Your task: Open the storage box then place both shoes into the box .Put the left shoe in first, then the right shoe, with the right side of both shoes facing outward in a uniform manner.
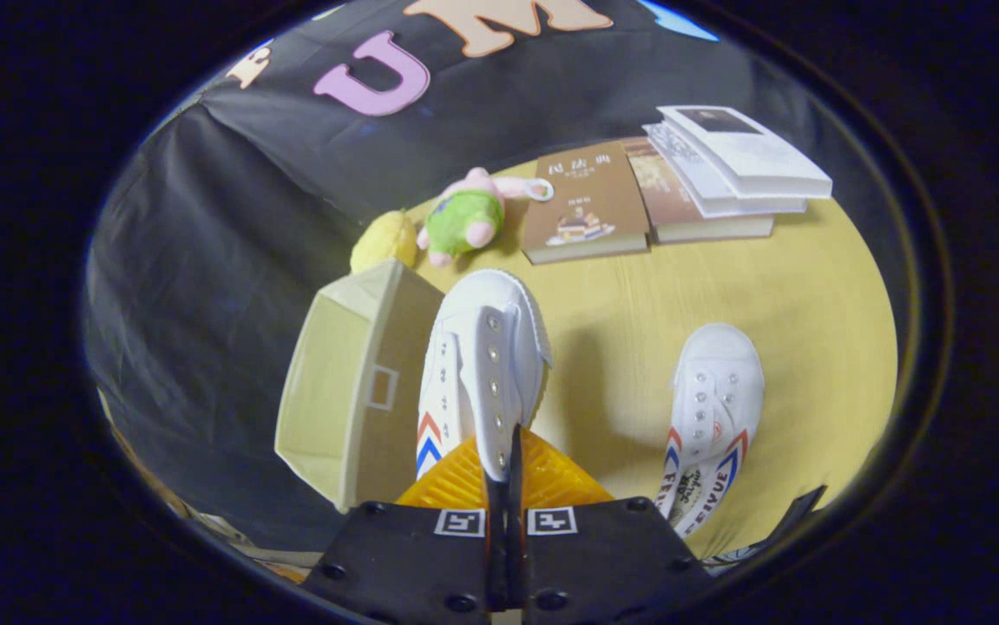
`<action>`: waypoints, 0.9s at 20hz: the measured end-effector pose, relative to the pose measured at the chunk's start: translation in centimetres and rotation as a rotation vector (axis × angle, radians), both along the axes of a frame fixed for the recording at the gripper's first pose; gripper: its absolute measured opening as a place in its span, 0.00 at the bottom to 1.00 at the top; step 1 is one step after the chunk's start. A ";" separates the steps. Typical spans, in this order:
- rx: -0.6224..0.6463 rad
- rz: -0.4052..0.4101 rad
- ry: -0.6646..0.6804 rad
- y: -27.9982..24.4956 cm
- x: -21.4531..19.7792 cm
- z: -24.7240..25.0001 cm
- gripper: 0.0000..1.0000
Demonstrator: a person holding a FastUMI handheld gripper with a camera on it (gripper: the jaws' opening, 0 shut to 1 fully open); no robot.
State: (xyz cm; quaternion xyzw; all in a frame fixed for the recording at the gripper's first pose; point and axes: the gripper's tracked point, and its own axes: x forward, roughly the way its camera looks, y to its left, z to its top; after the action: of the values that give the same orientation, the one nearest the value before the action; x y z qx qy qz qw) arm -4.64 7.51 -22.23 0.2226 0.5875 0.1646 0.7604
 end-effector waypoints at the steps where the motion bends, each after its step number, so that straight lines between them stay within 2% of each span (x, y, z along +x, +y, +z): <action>1: 0.014 -0.004 -0.011 0.7 0.6 1.2 0.04; 5: 0.047 -0.017 -0.061 3.6 2.1 4.7 0.04; 9: 0.080 0.003 -0.070 7.7 2.5 6.5 0.04; 13: 0.096 0.045 -0.050 12.4 2.3 6.1 0.04; 18: 0.062 0.083 0.000 17.0 1.6 3.1 0.04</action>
State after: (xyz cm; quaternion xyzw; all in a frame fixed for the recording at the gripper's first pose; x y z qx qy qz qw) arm -3.08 24.48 -19.15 0.2217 0.5909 0.2140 0.7455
